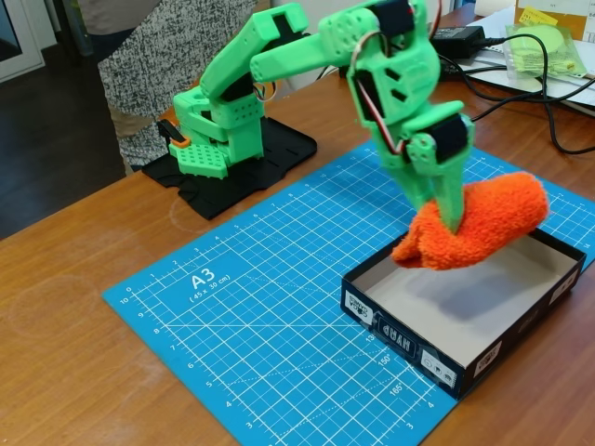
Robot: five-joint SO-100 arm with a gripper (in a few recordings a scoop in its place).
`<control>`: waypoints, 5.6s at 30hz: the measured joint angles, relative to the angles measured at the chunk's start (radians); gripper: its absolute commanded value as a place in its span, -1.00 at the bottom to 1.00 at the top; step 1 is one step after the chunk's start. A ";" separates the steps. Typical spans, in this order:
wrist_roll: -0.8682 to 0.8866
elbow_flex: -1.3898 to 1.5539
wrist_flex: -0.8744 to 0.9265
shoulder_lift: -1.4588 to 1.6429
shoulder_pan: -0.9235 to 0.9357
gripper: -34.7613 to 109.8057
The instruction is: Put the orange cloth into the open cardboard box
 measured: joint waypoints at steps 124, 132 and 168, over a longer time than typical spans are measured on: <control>-0.048 2.488 -0.434 2.572 0.041 -0.53; -0.043 2.743 -0.453 2.579 -0.021 -0.53; -0.009 2.761 -0.423 2.571 -0.012 -0.52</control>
